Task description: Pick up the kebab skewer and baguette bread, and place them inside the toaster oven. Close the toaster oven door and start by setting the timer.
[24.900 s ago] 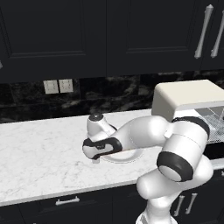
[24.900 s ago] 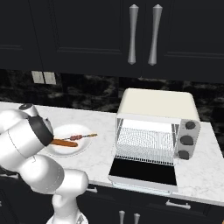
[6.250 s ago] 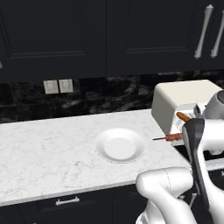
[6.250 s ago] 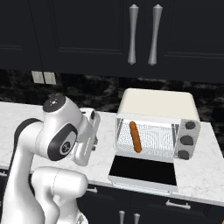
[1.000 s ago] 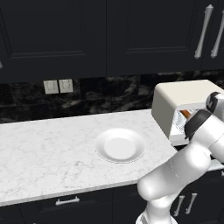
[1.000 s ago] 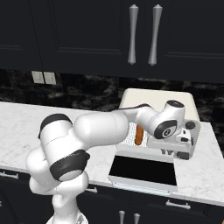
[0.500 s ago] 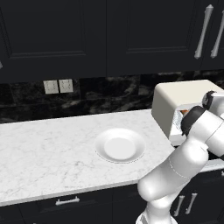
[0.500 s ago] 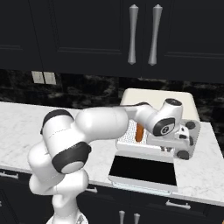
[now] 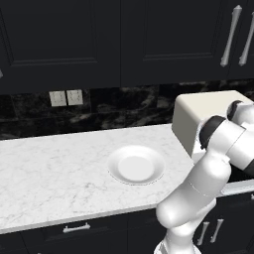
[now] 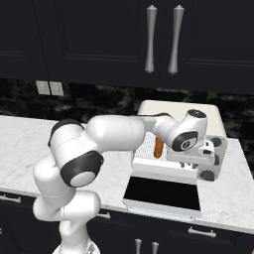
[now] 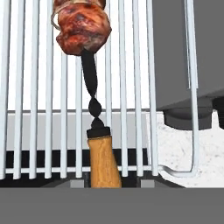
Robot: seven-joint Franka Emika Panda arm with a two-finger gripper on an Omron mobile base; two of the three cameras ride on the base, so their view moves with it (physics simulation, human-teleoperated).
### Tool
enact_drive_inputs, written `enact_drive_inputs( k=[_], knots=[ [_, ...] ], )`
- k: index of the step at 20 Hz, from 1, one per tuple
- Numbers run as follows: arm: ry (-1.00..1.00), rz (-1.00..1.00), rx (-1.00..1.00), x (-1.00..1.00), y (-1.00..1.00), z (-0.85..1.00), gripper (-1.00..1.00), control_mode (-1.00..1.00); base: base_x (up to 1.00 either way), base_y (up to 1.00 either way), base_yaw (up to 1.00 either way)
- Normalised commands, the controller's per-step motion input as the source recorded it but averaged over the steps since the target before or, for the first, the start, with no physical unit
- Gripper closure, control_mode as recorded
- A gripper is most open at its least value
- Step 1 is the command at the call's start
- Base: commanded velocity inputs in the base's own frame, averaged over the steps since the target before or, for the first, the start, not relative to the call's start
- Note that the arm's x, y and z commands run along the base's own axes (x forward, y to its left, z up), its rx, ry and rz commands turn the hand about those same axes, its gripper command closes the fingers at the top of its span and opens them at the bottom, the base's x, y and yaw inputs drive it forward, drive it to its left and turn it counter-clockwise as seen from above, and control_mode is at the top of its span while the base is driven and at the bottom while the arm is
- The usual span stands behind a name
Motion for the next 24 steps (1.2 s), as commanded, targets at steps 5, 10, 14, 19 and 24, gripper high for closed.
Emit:
enact_drive_inputs(
  k=[5, 10, 14, 19, 24],
  knots=[
    [-0.05, 0.00, 0.00, 0.11, 0.00, 0.00, -1.00, -1.00, 0.00, 0.00, 0.00],
    [-0.06, 0.00, 0.00, 0.01, 0.00, 0.01, -1.00, -1.00, 0.00, 0.00, 0.00],
    [-0.07, 0.00, 0.00, -0.42, 0.04, 0.02, -1.00, -1.00, 0.00, 0.00, 0.00],
    [-0.07, 0.00, -0.04, -0.38, 0.40, 0.01, -1.00, -1.00, 0.00, 0.00, 0.00],
    [-0.09, -0.01, -0.07, -0.65, 0.56, -0.04, -1.00, -1.00, 0.00, 0.00, 0.00]
  ],
)
